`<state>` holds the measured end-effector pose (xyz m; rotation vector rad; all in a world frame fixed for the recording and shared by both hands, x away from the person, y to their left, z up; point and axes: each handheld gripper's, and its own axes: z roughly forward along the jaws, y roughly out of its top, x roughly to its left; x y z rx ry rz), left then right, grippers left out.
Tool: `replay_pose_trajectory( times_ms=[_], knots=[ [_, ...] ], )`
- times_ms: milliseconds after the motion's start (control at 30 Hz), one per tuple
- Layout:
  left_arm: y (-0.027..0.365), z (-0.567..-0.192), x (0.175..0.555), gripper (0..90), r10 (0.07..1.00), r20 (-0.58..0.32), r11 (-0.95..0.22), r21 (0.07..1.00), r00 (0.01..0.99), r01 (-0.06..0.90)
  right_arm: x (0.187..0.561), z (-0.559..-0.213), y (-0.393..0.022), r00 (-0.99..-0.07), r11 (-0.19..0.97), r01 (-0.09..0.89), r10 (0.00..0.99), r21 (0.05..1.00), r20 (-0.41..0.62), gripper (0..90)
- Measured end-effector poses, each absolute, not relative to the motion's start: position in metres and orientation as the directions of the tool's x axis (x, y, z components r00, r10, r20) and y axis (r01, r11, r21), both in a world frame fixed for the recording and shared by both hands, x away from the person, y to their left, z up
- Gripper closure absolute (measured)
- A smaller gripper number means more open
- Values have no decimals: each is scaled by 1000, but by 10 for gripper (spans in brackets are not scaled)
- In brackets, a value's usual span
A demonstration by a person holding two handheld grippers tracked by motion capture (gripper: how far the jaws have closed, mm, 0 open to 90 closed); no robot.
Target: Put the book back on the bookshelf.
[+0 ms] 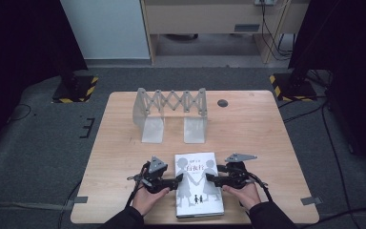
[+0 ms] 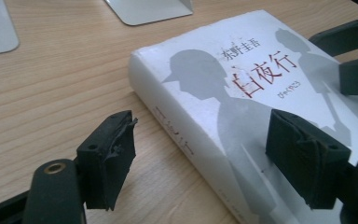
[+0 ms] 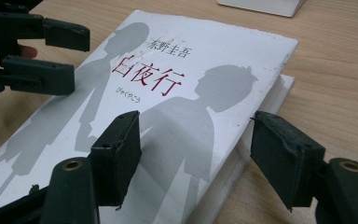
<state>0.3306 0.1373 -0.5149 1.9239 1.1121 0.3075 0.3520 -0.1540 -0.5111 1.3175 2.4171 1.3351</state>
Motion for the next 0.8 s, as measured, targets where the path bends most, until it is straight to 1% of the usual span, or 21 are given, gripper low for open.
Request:
replay_pose_trajectory(
  times_ms=[100, 233, 367, 467, 567, 600, 700, 800],
  knots=[
    [133, -517, 330, 227, 785, -223, -208, 784, 578, 585, 354, -512, -154, -616, 237, 657, 717, 715, 328, 334],
    [127, -521, 330, 227, 770, -249, -190, 790, 588, 583, 354, -516, -151, -610, 223, 671, 708, 707, 356, 312],
    [123, -522, 329, 227, 762, -259, -184, 792, 594, 582, 355, -514, -153, -609, 216, 676, 703, 705, 368, 331],
    [124, -521, 330, 225, 757, -273, -172, 793, 593, 585, 355, -512, -155, -614, 200, 666, 695, 718, 375, 352],
    [126, -520, 330, 226, 750, -288, -156, 797, 595, 583, 354, -506, -159, -616, 149, 657, 672, 739, 412, 384],
    [126, -520, 330, 226, 748, -287, -153, 803, 598, 576, 355, -503, -161, -618, 112, 650, 653, 751, 438, 396],
    [127, -519, 330, 226, 743, -287, -149, 809, 604, 568, 355, -501, -160, -625, 91, 639, 641, 764, 446, 397],
    [127, -519, 330, 225, 741, -290, -148, 809, 606, 569, 356, -501, -157, -645, 100, 619, 631, 779, 431, 383]
  ],
)
